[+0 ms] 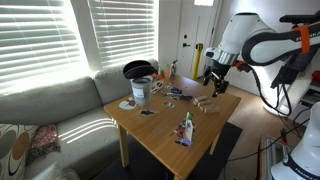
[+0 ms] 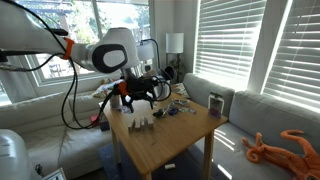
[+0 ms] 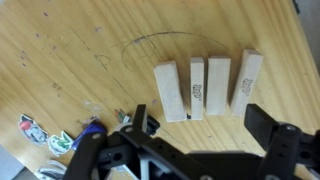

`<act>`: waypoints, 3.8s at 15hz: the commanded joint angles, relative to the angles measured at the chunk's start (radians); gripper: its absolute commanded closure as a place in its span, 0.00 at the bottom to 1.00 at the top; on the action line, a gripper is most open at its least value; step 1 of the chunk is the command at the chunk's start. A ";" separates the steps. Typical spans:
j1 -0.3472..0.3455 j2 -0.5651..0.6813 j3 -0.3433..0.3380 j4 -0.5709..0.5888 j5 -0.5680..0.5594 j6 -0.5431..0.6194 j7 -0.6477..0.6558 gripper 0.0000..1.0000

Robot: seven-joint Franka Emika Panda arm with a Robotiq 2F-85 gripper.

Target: Pick up the top stacked wooden block and place it vertically on the left side of the table

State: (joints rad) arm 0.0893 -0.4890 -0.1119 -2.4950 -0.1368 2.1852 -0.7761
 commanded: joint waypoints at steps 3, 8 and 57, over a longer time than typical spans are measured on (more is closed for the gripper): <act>0.023 0.177 0.071 0.206 -0.087 -0.188 -0.090 0.00; 0.001 0.297 0.138 0.280 -0.299 -0.226 -0.067 0.00; 0.045 0.722 0.271 0.648 -0.435 -0.724 0.090 0.48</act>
State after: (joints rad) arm 0.1226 0.2018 0.1524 -1.8992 -0.5794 1.5145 -0.6643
